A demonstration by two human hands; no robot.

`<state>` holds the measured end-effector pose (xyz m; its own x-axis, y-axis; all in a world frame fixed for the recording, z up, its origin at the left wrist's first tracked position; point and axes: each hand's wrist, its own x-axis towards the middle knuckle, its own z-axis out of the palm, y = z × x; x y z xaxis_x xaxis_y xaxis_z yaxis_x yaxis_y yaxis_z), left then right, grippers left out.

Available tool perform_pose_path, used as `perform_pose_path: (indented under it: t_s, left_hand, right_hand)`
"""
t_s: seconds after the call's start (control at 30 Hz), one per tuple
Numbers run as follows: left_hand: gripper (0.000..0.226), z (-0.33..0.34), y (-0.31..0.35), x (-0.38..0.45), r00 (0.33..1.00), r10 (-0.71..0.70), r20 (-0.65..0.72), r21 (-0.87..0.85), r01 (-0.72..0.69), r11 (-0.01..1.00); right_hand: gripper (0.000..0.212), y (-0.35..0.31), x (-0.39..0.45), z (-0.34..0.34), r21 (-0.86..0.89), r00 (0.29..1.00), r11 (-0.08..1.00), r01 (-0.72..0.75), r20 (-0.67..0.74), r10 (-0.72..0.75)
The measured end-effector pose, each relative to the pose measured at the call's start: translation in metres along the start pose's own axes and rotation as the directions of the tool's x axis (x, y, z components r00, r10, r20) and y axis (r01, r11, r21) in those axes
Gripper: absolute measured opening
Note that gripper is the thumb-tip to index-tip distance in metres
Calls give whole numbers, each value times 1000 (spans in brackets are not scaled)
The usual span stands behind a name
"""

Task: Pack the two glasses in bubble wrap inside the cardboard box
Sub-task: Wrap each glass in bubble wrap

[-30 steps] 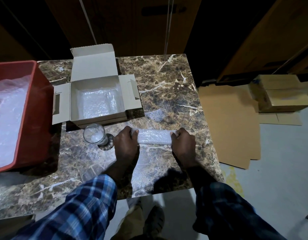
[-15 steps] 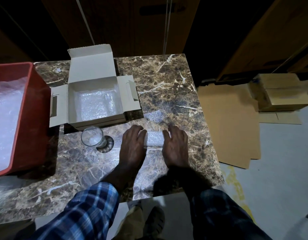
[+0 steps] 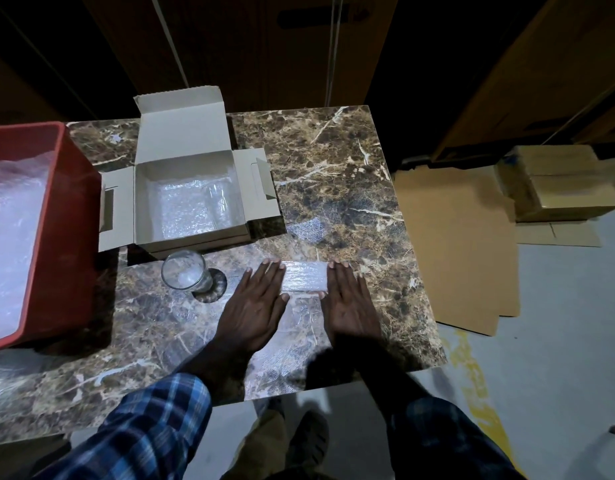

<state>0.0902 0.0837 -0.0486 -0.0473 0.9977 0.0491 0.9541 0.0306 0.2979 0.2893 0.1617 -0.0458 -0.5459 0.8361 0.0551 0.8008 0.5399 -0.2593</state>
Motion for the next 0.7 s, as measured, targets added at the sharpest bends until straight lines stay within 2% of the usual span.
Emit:
perform_pose_path:
  t_s: [0.13,0.27,0.33,0.47,0.57,0.7]
  left_hand:
    - [66,-3,-5,-5,999,-44,11,37,44,998]
    - [57,-10,7,4,991,92,-96,64,-87,994]
    - [49,-10,12,9,974,173,-146,60,-166,984]
    - [32,-9,14,15,949,206,-239,61,-198,978]
    - [28,-14,14,14,931,203,-303,26,-204,979]
    - [24,-22,10,7,936,180,-302,-15,-193,981]
  right_hand:
    - [61,6,2,-5,-43,999,998,-36,-34,35]
    - [46,5,10,-6,-18,963,975,223,-152,-223]
    - [40,6,13,-3,-39,936,958,283,-205,-285]
    - [29,4,17,-7,-27,925,960,278,-260,-275]
    - [23,-1,17,-12,28,938,961,274,-227,-261]
    - [20,0,10,-10,81,941,958,277,-226,-253]
